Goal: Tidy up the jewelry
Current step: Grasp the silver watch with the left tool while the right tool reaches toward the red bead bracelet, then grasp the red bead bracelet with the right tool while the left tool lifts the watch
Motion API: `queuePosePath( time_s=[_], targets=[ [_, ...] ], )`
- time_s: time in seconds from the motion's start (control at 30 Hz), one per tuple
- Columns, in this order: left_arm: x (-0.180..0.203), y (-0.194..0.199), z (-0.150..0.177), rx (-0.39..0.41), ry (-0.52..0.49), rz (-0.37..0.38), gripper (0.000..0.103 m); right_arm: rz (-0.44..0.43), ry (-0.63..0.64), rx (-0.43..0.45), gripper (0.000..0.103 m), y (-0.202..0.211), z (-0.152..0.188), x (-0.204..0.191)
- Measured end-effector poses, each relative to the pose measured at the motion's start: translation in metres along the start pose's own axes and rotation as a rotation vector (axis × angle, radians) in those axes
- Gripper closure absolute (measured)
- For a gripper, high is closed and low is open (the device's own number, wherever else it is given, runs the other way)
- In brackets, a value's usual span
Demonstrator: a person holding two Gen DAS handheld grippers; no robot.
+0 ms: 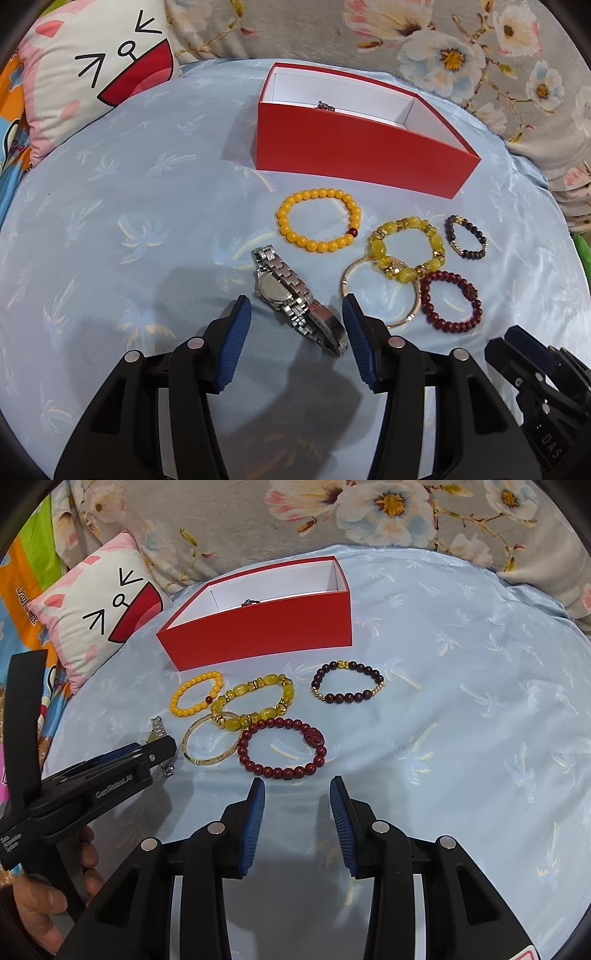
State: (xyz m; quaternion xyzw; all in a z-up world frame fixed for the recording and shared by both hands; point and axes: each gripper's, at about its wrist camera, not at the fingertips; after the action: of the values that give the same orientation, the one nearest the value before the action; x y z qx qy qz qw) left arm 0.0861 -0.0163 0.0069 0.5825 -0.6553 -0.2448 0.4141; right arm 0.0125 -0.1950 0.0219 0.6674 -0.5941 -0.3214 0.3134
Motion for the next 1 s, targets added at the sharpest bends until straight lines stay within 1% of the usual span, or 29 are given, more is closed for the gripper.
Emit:
queuePosePath(
  time_s=[0.1, 0.17, 0.23, 0.3, 0.33, 0.53, 0.73, 0.77, 0.83, 0.9, 0.97, 1.0],
  targets=[
    [-0.001, 0.000, 0.000, 0.008, -0.012, -0.003, 0.060, 0.000, 0.003, -0.003, 0.067, -0.002, -0.001, 0.000],
    [-0.003, 0.000, 0.000, 0.013, -0.017, -0.005, 0.066, 0.000, 0.000, -0.004, 0.067, -0.004, -0.002, 0.001],
    [-0.006, 0.000, 0.000, 0.015, -0.023, -0.009, 0.076, 0.000, -0.006, -0.005, 0.067, -0.007, -0.004, 0.003],
    [-0.011, 0.001, 0.000, 0.015, -0.026, 0.001, 0.079, 0.003, -0.007, -0.004, 0.067, -0.009, -0.006, 0.004],
    [-0.012, 0.002, 0.000, 0.014, -0.027, 0.002, 0.082, 0.006, -0.007, -0.004, 0.067, -0.011, -0.008, 0.005],
    [-0.016, 0.004, 0.003, 0.016, -0.042, 0.013, 0.082, 0.020, 0.002, -0.011, 0.067, -0.024, -0.019, 0.008],
    [-0.019, 0.005, 0.003, 0.007, -0.033, 0.032, 0.083, 0.029, 0.017, -0.035, 0.071, -0.040, -0.024, 0.008],
    [-0.019, 0.005, 0.003, 0.007, -0.032, 0.032, 0.083, 0.038, 0.025, -0.026, 0.072, -0.040, -0.024, 0.007],
    [-0.019, 0.005, 0.002, 0.005, -0.028, 0.034, 0.083, 0.055, 0.046, -0.027, 0.076, -0.042, -0.025, 0.004],
    [-0.019, 0.005, 0.002, 0.003, -0.023, 0.037, 0.083, 0.073, 0.066, -0.028, 0.086, -0.043, -0.025, 0.002],
    [-0.020, 0.005, 0.001, -0.001, -0.018, 0.040, 0.083, 0.083, 0.074, -0.027, 0.091, -0.043, -0.025, 0.002],
    [-0.020, 0.005, 0.001, -0.003, -0.017, 0.042, 0.083, 0.079, 0.072, -0.027, 0.091, -0.043, -0.025, 0.002]
  ],
)
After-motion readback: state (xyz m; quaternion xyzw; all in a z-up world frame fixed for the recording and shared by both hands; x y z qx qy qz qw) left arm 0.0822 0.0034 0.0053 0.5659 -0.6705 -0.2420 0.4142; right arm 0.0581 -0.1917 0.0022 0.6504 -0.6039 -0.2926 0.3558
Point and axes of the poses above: each gripper's, at about its wrist camera, not at the fingertips, and y roughly against the way its jaws point, x to its right, z to its underside, and after that the axes turned 13 degrees about y, right-handed
